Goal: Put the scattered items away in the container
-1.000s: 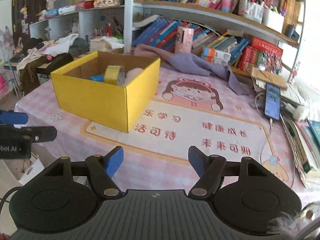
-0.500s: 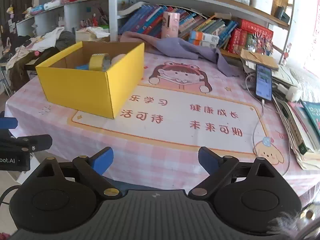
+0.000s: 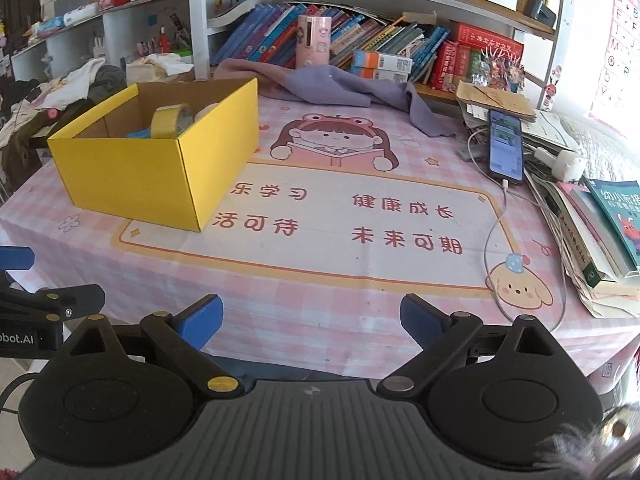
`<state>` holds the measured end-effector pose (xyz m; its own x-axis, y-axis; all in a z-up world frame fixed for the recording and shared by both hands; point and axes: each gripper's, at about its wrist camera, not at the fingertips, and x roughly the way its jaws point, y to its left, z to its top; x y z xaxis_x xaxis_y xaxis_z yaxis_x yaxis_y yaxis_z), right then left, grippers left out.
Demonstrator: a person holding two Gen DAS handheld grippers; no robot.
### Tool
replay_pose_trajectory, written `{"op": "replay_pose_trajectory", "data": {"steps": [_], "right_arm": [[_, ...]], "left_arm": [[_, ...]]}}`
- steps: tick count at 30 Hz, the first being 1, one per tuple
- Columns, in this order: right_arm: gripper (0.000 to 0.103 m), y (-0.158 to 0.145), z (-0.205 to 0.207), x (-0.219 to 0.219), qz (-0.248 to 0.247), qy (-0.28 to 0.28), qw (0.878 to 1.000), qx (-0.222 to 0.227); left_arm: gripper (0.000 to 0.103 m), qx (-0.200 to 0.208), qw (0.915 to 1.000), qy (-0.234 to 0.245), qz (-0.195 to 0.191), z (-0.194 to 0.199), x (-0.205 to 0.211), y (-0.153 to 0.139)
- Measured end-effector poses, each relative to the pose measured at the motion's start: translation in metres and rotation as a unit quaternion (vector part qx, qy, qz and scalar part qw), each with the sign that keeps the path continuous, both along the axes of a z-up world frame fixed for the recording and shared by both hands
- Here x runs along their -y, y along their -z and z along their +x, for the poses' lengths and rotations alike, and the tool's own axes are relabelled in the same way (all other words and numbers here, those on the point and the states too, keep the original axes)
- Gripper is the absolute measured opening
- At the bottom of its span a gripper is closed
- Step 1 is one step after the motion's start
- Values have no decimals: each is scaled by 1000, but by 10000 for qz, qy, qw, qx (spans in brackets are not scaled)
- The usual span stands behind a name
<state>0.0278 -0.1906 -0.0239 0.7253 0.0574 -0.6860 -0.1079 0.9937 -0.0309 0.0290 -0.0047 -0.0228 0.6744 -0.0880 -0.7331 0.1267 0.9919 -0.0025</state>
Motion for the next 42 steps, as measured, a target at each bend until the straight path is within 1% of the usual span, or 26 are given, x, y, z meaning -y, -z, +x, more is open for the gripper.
{"op": "replay_pose_trajectory", "data": {"steps": [8,21,42], "right_arm": [[97,0,1,2,1,32,10000,-27],[97,0,2,-5,-53,-47,10000,-19],[97,0,3,-5,-52,-41,10000,-45]], "left_arm": [[100,-88,9999,21,-74,2,1,3],[100,-41,9998,89,-188,1,1,0],[101,-46,9997,170,-154,2,6,1]]}}
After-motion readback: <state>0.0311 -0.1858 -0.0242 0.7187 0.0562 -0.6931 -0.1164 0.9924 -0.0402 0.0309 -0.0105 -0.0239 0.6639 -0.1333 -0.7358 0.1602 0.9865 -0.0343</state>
